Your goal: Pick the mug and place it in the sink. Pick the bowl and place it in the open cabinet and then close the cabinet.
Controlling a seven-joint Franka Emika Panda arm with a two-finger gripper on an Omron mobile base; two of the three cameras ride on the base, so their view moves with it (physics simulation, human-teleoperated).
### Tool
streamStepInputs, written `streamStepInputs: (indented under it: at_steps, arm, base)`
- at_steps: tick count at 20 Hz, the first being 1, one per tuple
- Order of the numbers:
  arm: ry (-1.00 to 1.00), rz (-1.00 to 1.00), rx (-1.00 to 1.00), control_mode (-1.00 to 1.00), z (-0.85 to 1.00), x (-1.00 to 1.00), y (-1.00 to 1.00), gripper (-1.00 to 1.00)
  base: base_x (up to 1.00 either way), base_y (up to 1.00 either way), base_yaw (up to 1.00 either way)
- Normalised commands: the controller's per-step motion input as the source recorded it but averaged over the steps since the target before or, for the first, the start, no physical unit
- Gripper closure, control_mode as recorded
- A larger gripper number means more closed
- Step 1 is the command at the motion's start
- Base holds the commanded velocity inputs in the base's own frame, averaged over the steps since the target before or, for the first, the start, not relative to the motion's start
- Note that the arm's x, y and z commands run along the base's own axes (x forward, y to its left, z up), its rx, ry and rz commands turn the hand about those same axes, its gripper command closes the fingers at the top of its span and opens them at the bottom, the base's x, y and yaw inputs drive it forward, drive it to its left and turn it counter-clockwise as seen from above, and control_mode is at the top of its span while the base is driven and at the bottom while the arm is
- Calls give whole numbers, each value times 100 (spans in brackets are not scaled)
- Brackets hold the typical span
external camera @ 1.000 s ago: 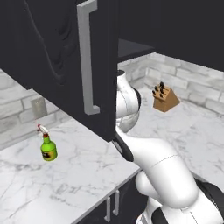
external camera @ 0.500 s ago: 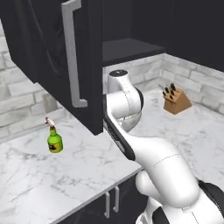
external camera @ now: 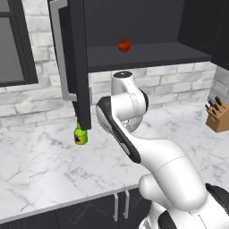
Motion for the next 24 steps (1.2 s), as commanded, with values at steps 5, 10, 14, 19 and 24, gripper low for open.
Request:
streamStepInputs:
  at_steps: [5,10,14,19,24]
  arm:
    - [0,0,0,100,0,0,0,100]
    - [0,0,0,100,0,0,0,100]
    - [0,0,0,100,0,0,0,100]
    - [0,0,0,100,0,0,0,100]
    - [0,0,0,100,0,0,0,100]
  base:
    - [91,-100,-7]
    - [72,-100,-31]
    - [61,-86,-47]
    - [88,-92,-36]
    - [36,-70,-67]
